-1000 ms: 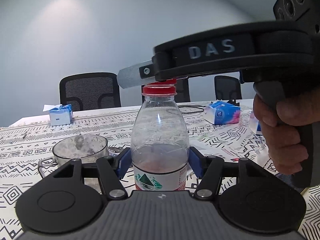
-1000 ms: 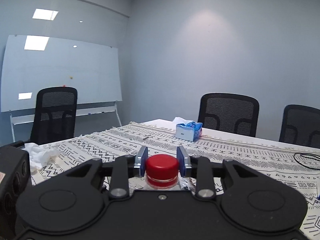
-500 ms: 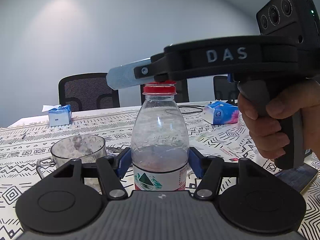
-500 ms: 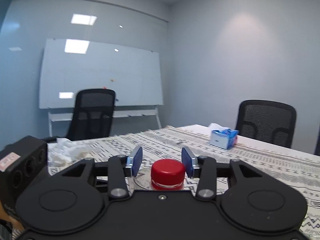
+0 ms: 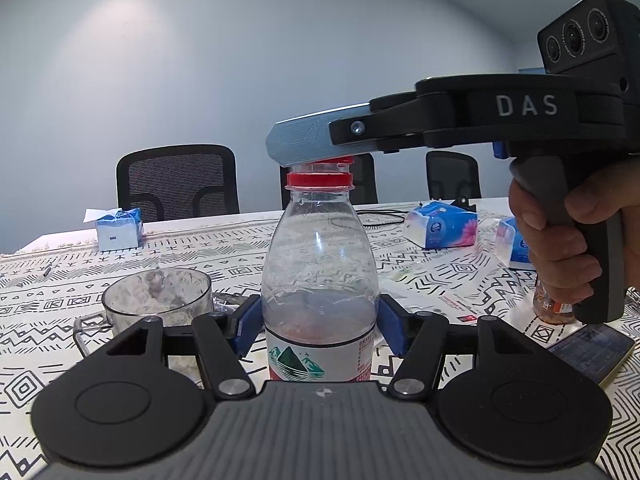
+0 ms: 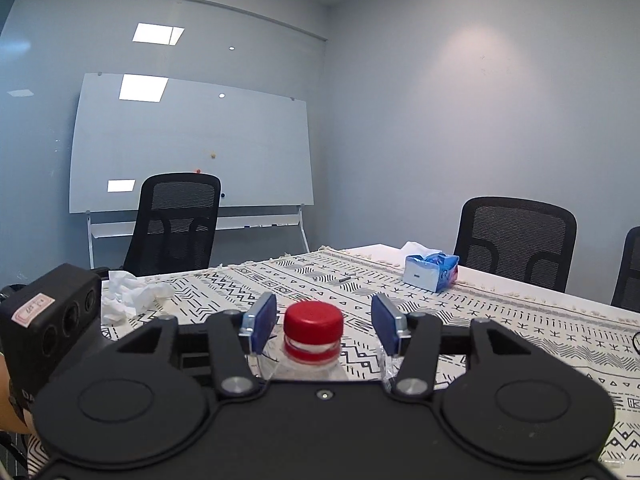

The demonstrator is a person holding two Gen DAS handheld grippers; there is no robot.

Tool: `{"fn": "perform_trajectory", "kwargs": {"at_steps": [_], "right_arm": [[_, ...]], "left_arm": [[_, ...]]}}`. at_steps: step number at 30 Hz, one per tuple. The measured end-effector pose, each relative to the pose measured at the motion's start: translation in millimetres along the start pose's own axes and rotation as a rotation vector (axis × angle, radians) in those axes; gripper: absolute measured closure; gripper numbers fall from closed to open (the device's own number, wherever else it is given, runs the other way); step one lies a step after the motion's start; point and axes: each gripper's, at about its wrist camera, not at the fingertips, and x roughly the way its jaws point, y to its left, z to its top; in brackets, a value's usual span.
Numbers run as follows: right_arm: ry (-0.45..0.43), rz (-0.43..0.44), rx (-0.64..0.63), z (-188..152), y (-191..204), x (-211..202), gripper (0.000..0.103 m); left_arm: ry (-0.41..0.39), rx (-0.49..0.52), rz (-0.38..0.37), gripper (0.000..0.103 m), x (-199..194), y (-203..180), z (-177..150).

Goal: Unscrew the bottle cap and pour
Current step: 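Twist the red cap with the right tool while the left tool holds the bottle, then lift the red cap off the bottle neck with the right tool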

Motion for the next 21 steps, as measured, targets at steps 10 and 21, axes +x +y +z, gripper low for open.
{"fn": "perform_trajectory", "kwargs": {"at_steps": [10,21], "right_arm": [[0.005,0.026,-0.015,-2.2,-0.4,-15.3,0.065],[-0.076,-0.132,0.141,-1.8,-4.3,-43.4,0.070]], "left_arm": [[0.001,0.002,0.005,0.044,0.6,-1.4,0.3],[0.007,-0.001,-0.001,0.044,-0.9,0.0,0.8]]}}
